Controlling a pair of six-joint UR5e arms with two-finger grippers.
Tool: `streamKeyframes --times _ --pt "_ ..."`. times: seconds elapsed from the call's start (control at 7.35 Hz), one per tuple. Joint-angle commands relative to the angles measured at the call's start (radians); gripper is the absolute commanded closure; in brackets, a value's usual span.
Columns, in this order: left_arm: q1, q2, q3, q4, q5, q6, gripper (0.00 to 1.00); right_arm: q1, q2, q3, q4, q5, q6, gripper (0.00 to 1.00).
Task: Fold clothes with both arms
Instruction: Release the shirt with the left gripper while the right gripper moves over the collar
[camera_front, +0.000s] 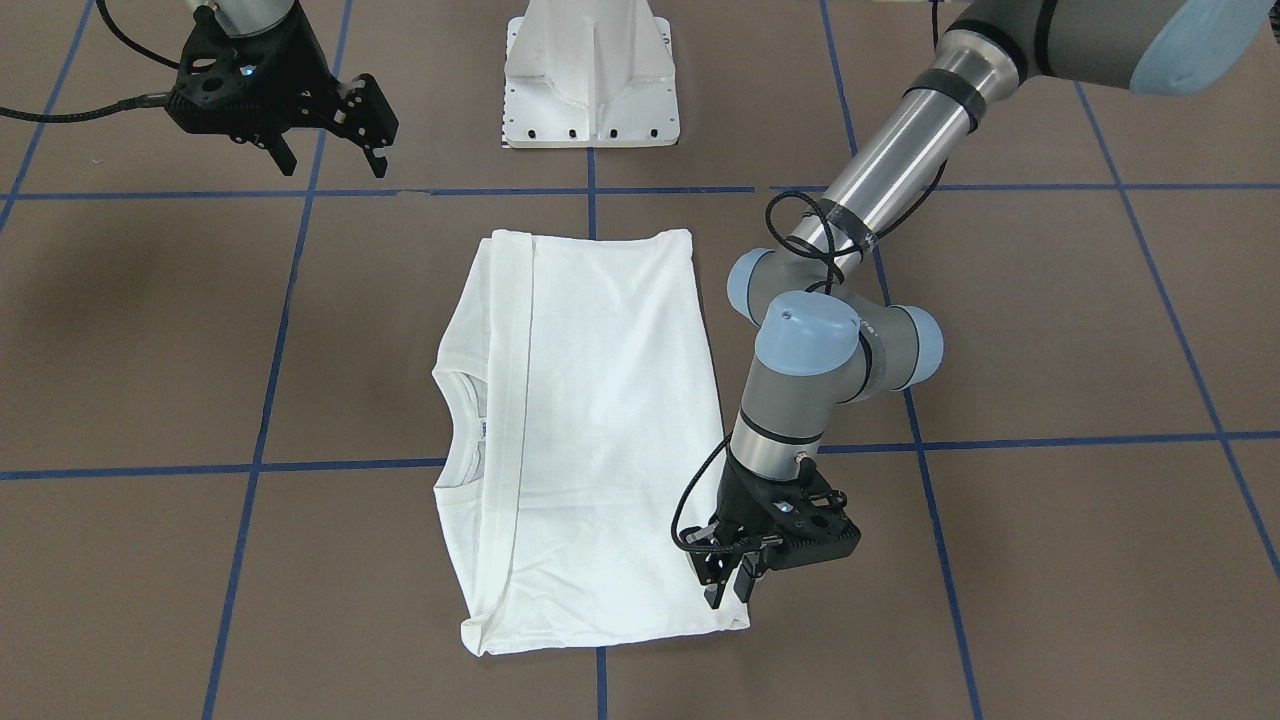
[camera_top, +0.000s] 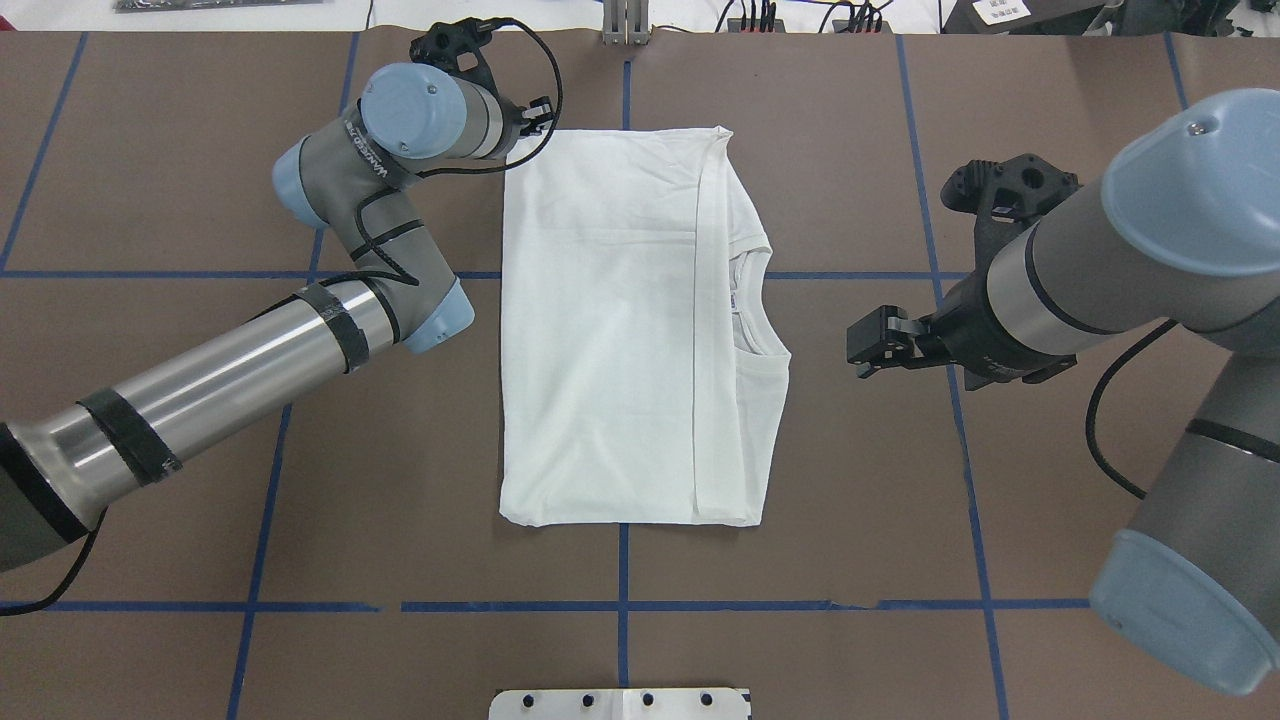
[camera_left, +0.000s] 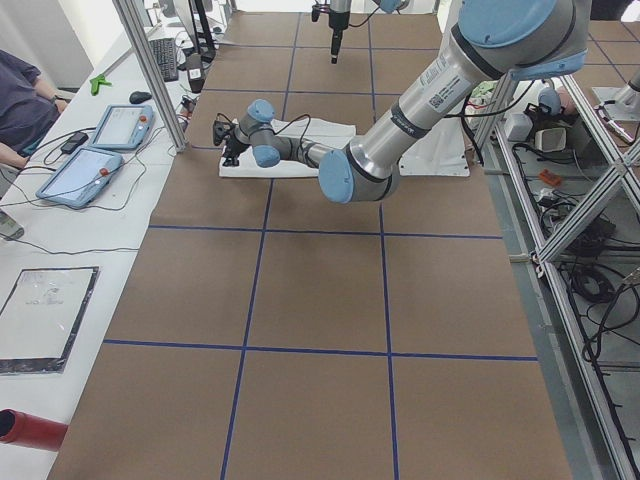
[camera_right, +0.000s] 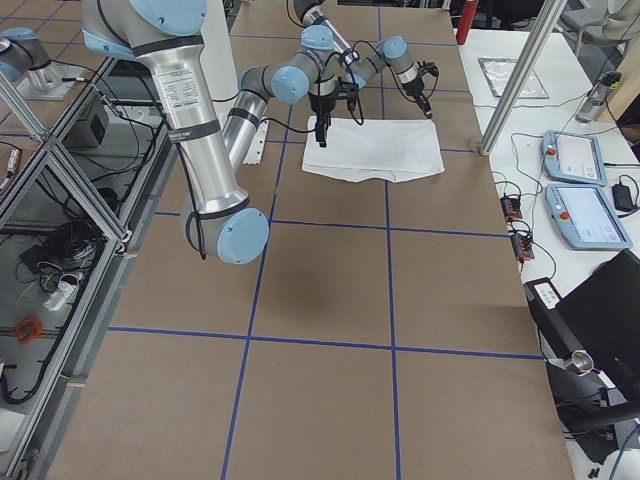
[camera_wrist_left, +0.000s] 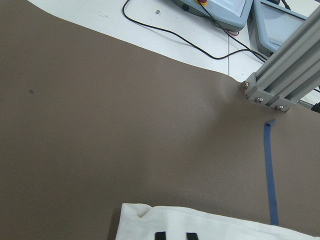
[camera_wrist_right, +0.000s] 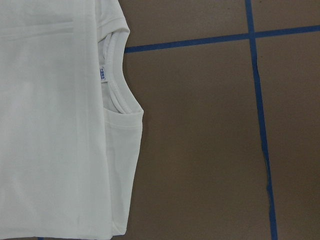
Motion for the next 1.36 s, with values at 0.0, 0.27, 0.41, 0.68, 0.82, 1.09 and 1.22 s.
streamKeyframes --times 0.0,0.27,0.41,0.68,0.82,1.09,1.22 --pt "-0.034 -0.003 0.001 0.000 -0.029 0.036 0.00 -0.017 0.001 -0.052 0.087 -0.005 0.014 0.00" --pt "-0.077 0.028 -0.042 0.033 -0.162 0.058 0.00 -0.060 0.030 -0.110 0.145 -0.046 0.013 0.00" --pt "-0.082 0.102 -0.164 0.085 -0.239 0.064 0.00 -0.092 0.082 -0.165 0.145 -0.104 0.014 0.00" --pt "-0.083 0.268 -0.434 0.215 -0.257 0.110 0.00 -0.120 0.156 -0.262 0.147 -0.156 0.014 0.00" --pt "-0.083 0.314 -0.541 0.284 -0.258 0.118 0.00 -0.125 0.176 -0.303 0.147 -0.158 0.011 0.00" --pt "-0.080 0.380 -0.753 0.421 -0.325 0.118 0.00 -0.126 0.288 -0.496 0.180 -0.211 -0.010 0.00" --pt "-0.080 0.426 -0.857 0.467 -0.352 0.119 0.00 -0.126 0.331 -0.622 0.255 -0.219 -0.012 0.00"
